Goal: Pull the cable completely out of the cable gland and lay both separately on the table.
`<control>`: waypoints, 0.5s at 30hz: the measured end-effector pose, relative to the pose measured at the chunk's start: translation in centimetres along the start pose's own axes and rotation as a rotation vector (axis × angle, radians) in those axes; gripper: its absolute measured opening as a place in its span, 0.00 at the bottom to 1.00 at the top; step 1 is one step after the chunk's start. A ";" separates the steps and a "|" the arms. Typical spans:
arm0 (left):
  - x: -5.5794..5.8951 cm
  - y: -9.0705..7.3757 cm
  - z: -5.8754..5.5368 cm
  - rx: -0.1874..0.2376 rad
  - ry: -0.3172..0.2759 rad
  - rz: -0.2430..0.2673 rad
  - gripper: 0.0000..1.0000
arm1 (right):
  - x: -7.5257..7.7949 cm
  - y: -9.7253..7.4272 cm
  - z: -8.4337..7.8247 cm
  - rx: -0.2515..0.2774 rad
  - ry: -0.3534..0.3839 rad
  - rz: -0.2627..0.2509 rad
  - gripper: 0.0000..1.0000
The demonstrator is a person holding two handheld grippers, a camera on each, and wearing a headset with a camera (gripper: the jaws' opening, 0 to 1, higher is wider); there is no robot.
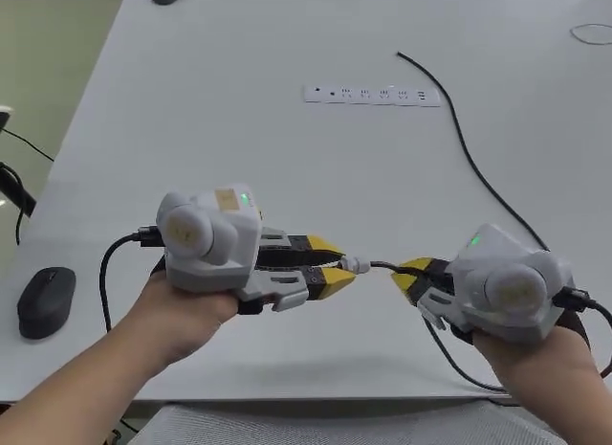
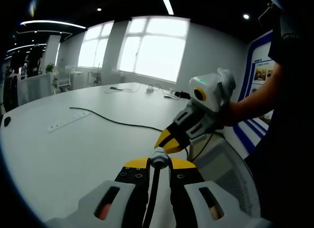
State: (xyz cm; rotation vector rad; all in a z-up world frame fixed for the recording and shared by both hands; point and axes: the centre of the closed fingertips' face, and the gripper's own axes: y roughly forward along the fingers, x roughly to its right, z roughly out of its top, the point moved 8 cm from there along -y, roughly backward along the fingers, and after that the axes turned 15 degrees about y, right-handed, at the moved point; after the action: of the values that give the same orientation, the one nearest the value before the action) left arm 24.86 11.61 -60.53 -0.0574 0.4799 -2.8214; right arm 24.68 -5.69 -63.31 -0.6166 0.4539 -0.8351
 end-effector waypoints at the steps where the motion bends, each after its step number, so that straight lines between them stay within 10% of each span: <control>1: 0.0 0.0 0.0 0.002 -0.004 0.001 0.15 | 0.4 0.1 -0.3 -0.005 0.027 -0.005 0.00; 15: 0.1 0.7 0.5 0.007 -0.019 0.016 0.15 | 3.8 0.4 -3.6 -0.060 0.321 -0.022 0.00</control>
State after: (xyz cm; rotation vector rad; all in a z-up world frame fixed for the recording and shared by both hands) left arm 25.00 10.75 -60.25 -0.0788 0.4645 -2.8037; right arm 25.00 -9.72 -66.75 -0.5447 0.7670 -0.9486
